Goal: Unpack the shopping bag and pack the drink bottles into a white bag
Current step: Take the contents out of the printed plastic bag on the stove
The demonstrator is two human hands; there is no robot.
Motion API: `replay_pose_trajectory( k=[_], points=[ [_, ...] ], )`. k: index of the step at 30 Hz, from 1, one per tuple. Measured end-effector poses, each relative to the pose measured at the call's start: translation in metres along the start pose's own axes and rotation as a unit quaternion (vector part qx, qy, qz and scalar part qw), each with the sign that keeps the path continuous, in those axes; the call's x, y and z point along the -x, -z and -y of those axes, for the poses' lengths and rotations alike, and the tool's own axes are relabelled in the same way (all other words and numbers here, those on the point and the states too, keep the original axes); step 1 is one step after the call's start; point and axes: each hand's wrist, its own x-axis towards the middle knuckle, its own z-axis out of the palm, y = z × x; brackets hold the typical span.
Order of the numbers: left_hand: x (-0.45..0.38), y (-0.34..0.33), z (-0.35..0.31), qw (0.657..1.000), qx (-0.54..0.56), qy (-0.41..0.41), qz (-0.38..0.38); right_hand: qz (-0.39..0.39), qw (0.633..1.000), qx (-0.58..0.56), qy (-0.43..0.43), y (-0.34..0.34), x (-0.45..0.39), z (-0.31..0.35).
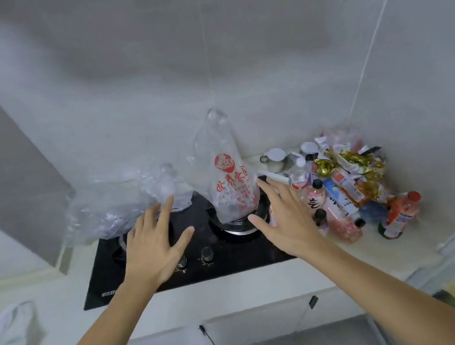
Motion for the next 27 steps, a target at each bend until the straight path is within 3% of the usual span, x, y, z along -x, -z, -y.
replay_pose_trajectory(
  k=[8, 16, 27],
  points=[
    [-0.105, -0.036, 0.03, 0.998, 0.054, 0.015, 0.025, 0.032, 0.999, -0.028, -0.015, -0.065, -0.11, 0.002],
    [-0.209, -0.072, 0.034, 0.996, 0.078, -0.003, 0.053, 0.06, 0.997, 0.043, -0.007, -0.091, -0.224, -0.004],
    [-0.294, -0.094, 0.025, 0.99, 0.026, 0.046, 0.132, 0.139, 0.958, 0.216, 0.124, -0.084, -0.371, -0.044]
  ],
)
